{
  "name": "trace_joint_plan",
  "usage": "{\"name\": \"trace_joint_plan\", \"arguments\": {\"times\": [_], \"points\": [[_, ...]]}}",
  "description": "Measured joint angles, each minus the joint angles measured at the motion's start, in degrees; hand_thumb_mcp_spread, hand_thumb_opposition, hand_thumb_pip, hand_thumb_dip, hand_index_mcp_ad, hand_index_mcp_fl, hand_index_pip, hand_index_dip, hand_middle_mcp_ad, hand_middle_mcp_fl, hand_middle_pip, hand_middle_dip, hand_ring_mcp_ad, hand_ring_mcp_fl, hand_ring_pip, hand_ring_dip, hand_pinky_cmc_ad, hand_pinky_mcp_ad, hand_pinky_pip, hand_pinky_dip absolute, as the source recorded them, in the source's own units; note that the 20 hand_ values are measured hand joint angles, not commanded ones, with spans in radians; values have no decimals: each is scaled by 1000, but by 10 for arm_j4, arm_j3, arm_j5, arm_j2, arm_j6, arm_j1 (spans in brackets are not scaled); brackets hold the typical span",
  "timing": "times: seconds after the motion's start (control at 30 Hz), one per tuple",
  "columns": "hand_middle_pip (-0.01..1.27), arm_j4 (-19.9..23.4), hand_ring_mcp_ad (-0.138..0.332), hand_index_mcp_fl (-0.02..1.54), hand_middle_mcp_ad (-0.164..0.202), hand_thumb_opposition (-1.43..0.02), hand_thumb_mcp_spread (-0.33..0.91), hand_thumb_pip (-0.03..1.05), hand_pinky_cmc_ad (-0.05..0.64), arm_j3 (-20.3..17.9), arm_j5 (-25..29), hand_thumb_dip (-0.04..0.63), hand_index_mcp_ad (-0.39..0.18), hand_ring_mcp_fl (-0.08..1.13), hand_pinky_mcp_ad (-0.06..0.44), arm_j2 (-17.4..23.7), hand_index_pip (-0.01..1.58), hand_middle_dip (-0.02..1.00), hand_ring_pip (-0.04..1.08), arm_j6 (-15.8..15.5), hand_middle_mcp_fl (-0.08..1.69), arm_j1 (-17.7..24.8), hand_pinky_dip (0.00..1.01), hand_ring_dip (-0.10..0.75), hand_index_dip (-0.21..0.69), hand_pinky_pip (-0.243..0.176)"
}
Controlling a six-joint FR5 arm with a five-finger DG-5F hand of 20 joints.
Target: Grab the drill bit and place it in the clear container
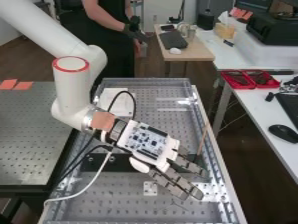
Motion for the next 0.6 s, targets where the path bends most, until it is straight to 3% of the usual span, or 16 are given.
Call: {"name": "trace_joint_plan", "arguments": {"times": [0.6], "points": [[140, -1, 197, 520, 0, -878, 456, 581, 314, 12, 2, 269, -105, -12, 136, -10, 1220, 138, 75, -3, 136, 1, 190, -45, 35, -91]]}}
